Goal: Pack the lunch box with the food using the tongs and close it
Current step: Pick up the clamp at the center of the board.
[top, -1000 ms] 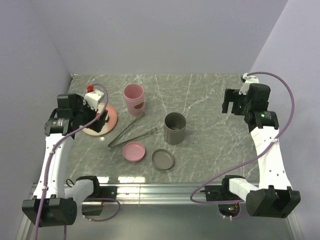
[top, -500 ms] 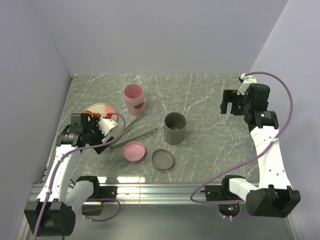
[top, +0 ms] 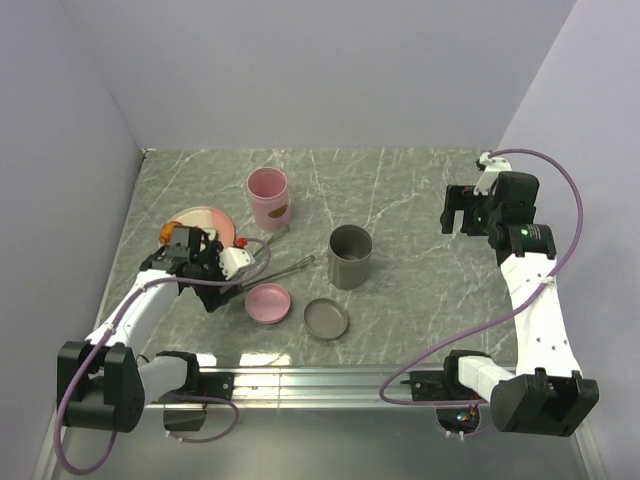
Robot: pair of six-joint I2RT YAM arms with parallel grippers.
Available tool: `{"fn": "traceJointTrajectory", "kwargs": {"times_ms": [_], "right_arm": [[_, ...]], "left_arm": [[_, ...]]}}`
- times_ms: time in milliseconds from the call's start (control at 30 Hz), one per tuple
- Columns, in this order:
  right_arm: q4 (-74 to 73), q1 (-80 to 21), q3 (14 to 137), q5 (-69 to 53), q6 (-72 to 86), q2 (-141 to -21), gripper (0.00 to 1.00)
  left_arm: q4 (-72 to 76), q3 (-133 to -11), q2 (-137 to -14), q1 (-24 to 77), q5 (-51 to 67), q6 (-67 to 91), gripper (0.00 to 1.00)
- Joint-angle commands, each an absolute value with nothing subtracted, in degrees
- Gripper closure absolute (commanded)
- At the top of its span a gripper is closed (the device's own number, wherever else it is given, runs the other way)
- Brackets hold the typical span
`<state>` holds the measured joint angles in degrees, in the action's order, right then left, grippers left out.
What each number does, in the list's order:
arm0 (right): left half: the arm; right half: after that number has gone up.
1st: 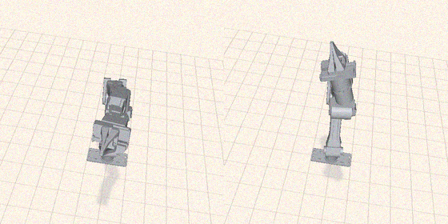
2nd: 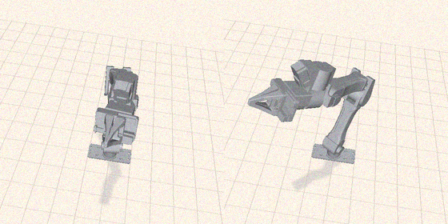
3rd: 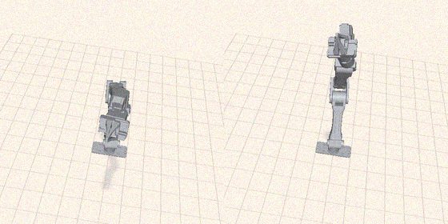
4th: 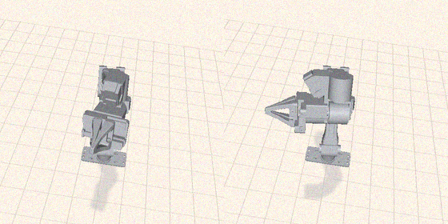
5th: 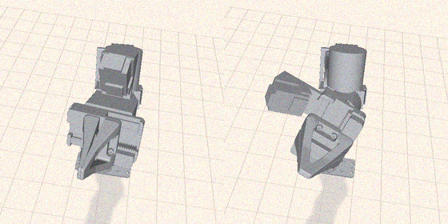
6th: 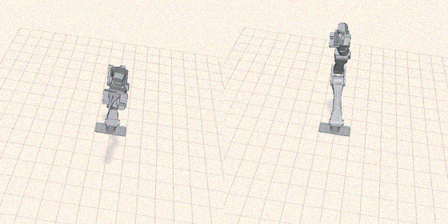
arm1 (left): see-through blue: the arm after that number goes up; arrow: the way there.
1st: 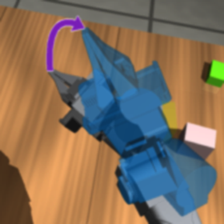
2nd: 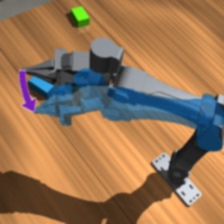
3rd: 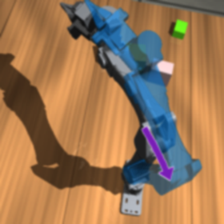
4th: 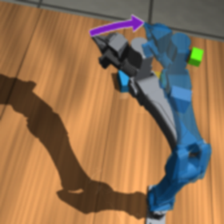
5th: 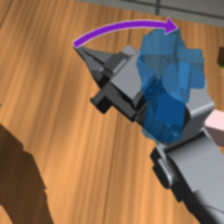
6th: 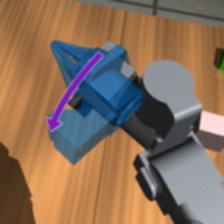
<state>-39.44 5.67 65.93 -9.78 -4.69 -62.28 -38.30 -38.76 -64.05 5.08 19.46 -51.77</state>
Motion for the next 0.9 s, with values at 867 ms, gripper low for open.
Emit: {"fn": "traceJointTrajectory", "kwargs": {"times_ms": [867], "right_arm": [[-40.3,6.9,67.7,-11.3,-5.7,-62.0,0.00]], "left_arm": [[-20.2,-40.8,-82.5,15.3,13.4,-40.5,0.15]]}}
